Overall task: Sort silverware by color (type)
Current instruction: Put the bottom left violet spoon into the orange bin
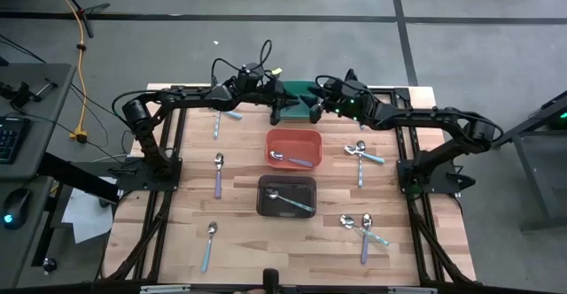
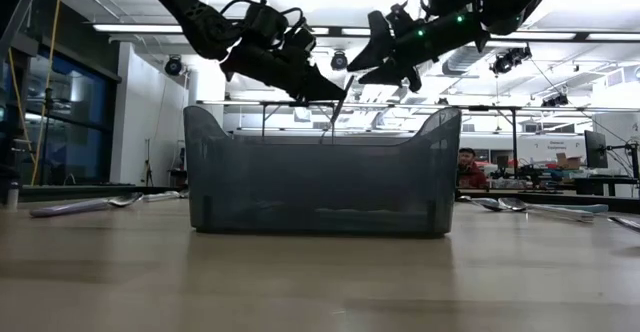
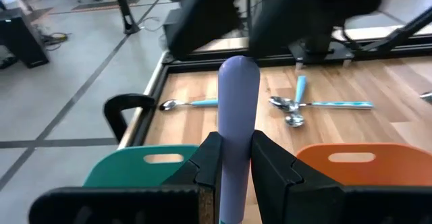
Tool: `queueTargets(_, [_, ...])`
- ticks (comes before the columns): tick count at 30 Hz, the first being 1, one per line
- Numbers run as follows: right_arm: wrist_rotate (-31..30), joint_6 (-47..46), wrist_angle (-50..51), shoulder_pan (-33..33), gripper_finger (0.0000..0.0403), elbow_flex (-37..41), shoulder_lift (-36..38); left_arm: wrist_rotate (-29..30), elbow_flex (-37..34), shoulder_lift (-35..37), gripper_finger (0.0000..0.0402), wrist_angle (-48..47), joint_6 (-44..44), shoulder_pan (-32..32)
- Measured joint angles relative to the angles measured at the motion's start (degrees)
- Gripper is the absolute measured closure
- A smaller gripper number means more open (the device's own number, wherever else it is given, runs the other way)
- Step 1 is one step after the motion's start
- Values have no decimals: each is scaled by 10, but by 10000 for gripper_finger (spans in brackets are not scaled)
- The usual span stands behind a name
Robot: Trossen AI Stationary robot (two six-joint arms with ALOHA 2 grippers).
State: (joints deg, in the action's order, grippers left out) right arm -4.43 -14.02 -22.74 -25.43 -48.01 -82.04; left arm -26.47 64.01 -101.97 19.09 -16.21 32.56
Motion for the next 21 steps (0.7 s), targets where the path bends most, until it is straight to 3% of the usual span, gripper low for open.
queueTargets(13, [-11, -19, -37, 7, 213, 0, -23, 21, 0, 0, 359, -2, 0, -8])
queueTargets(21, [-25, -28, -58, 11, 283, 0, -41, 48, 0, 0, 359, 0, 0, -19])
